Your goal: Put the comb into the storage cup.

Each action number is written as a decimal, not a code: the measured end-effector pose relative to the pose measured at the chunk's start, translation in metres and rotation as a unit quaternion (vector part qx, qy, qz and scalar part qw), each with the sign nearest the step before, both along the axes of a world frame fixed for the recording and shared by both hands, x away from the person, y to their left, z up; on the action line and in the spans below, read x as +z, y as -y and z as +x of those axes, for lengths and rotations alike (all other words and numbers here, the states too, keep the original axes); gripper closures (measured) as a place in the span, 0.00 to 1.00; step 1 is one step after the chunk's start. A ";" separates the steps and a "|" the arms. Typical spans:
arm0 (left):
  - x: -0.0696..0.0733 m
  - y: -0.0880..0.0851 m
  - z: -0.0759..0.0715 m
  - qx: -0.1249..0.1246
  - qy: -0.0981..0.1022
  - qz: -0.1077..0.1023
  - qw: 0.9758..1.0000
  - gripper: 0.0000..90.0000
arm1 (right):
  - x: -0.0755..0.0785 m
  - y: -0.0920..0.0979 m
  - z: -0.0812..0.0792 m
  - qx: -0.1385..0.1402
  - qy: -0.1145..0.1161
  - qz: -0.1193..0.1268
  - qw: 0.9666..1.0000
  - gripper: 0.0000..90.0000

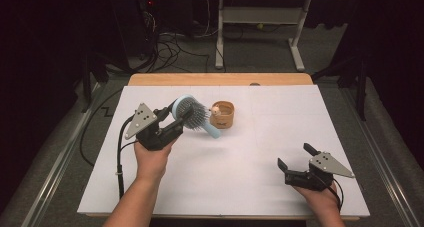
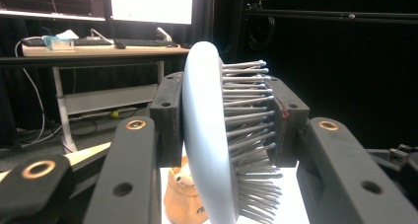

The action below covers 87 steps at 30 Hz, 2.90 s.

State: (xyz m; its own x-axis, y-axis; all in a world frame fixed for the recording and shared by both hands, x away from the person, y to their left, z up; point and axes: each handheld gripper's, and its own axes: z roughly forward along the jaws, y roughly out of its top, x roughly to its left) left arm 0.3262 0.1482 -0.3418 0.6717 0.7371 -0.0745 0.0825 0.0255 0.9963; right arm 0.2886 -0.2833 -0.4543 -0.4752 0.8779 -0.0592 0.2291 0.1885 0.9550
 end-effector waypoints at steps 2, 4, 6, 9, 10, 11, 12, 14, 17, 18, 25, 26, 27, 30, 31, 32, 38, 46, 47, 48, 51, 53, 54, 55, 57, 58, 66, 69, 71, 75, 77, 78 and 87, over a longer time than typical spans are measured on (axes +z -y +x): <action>0.002 0.002 0.002 -0.002 0.002 -0.002 1.000 0.64 | 0.000 0.000 0.000 -0.001 0.000 0.000 1.000 0.00; 0.004 0.004 0.003 -0.003 0.004 -0.003 1.000 0.64 | 0.000 0.000 0.000 -0.002 0.001 0.001 1.000 0.00; 0.006 0.006 0.005 -0.004 0.006 -0.003 1.000 0.64 | 0.000 0.000 0.000 -0.002 0.000 0.001 1.000 0.00; 0.009 0.010 0.008 -0.005 0.008 0.000 1.000 0.64 | 0.001 0.000 -0.001 -0.002 -0.001 0.002 1.000 0.00; 0.009 0.010 0.008 -0.005 0.008 0.000 1.000 0.64 | 0.001 0.000 -0.001 -0.002 -0.001 0.002 1.000 0.00; 0.011 0.011 0.010 -0.003 0.009 -0.003 1.000 0.64 | 0.001 0.001 0.000 -0.002 0.001 0.006 1.000 0.00; 0.012 0.012 0.011 -0.003 0.009 -0.004 1.000 0.64 | 0.001 0.001 0.000 -0.002 0.002 0.006 1.000 0.00; 0.013 0.013 0.013 -0.003 0.007 -0.006 1.000 0.64 | 0.001 0.002 0.000 -0.003 0.003 0.006 1.000 0.00; 0.016 0.016 0.017 -0.002 0.008 -0.003 1.000 0.64 | 0.001 0.001 0.000 -0.002 0.005 0.006 1.000 0.00; 0.017 0.017 0.018 -0.001 0.007 -0.004 1.000 0.64 | 0.001 0.001 -0.001 -0.002 0.004 0.006 1.000 0.00; 0.027 0.024 0.020 0.001 0.022 0.001 1.000 0.64 | 0.002 0.001 -0.001 -0.002 0.007 0.006 1.000 0.00; 0.027 0.024 0.020 0.001 0.022 0.001 1.000 0.64 | 0.002 0.001 -0.001 -0.003 0.007 0.006 1.000 0.00; 0.029 0.027 0.021 -0.001 0.023 0.001 1.000 0.64 | 0.002 0.002 -0.001 -0.004 0.008 0.007 1.000 0.00; 0.032 0.029 0.025 0.000 0.023 -0.001 1.000 0.64 | 0.003 0.003 -0.001 -0.007 0.009 0.010 1.000 0.00; 0.033 0.030 0.027 0.001 0.023 -0.002 1.000 0.64 | 0.003 0.003 -0.001 -0.007 0.009 0.010 1.000 0.00; 0.034 0.031 0.028 0.002 0.024 -0.001 1.000 0.64 | 0.003 0.003 -0.001 -0.007 0.010 0.010 1.000 0.00; 0.040 0.033 0.037 0.008 0.027 -0.005 1.000 0.64 | 0.003 0.003 -0.001 -0.008 0.009 0.009 1.000 0.00; 0.042 0.038 0.051 0.013 0.023 0.002 1.000 0.64 | 0.004 0.003 -0.002 -0.009 0.017 0.007 1.000 0.00; 0.042 0.038 0.053 0.015 0.021 0.002 1.000 0.64 | 0.004 0.003 -0.002 -0.009 0.016 0.007 1.000 0.00; 0.042 0.039 0.055 0.014 0.021 0.002 1.000 0.64 | 0.004 0.003 -0.001 -0.008 0.016 0.006 1.000 0.00; 0.042 0.039 0.058 0.015 0.020 0.000 1.000 0.64 | 0.003 0.003 -0.001 -0.008 0.015 0.006 1.000 0.00; 0.041 0.038 0.063 0.018 0.016 -0.001 1.000 0.64 | 0.004 0.003 -0.001 -0.008 0.015 0.006 1.000 0.00; 0.041 0.038 0.065 0.020 0.015 -0.001 1.000 0.64 | 0.004 0.003 -0.001 -0.008 0.016 0.006 1.000 0.00; 0.041 0.037 0.066 0.022 0.013 -0.002 1.000 0.64 | 0.004 0.003 -0.001 -0.008 0.016 0.006 1.000 0.00; 0.040 0.037 0.069 0.023 0.009 -0.001 1.000 0.64 | 0.004 0.003 -0.001 -0.008 0.016 0.006 1.000 0.00; 0.039 0.038 0.070 0.023 0.007 0.000 1.000 0.64 | 0.004 0.003 -0.001 -0.008 0.015 0.006 1.000 0.00; 0.034 0.036 0.081 0.030 -0.007 0.006 1.000 0.64 | 0.004 0.002 -0.001 -0.007 0.016 0.006 1.000 0.00; 0.034 0.033 0.084 0.032 -0.011 0.002 0.999 0.64 | 0.004 0.002 -0.001 -0.007 0.016 0.007 1.000 0.00; 0.034 0.032 0.086 0.033 -0.012 0.000 0.999 0.64 | 0.003 0.002 -0.001 -0.007 0.014 0.006 1.000 0.00; 0.035 0.032 0.089 0.033 -0.012 -0.002 0.999 0.64 | 0.003 0.002 -0.001 -0.007 0.015 0.006 1.000 0.00; 0.034 0.034 0.090 0.031 -0.015 -0.003 0.999 0.64 | 0.003 0.002 -0.001 -0.007 0.015 0.006 1.000 0.00; 0.034 0.036 0.091 0.030 -0.017 0.000 0.999 0.64 | 0.003 0.002 -0.001 -0.007 0.014 0.006 1.000 0.00; 0.028 0.046 0.094 0.035 -0.027 0.011 0.999 0.64 | 0.004 0.000 -0.002 -0.004 0.017 0.006 1.000 0.00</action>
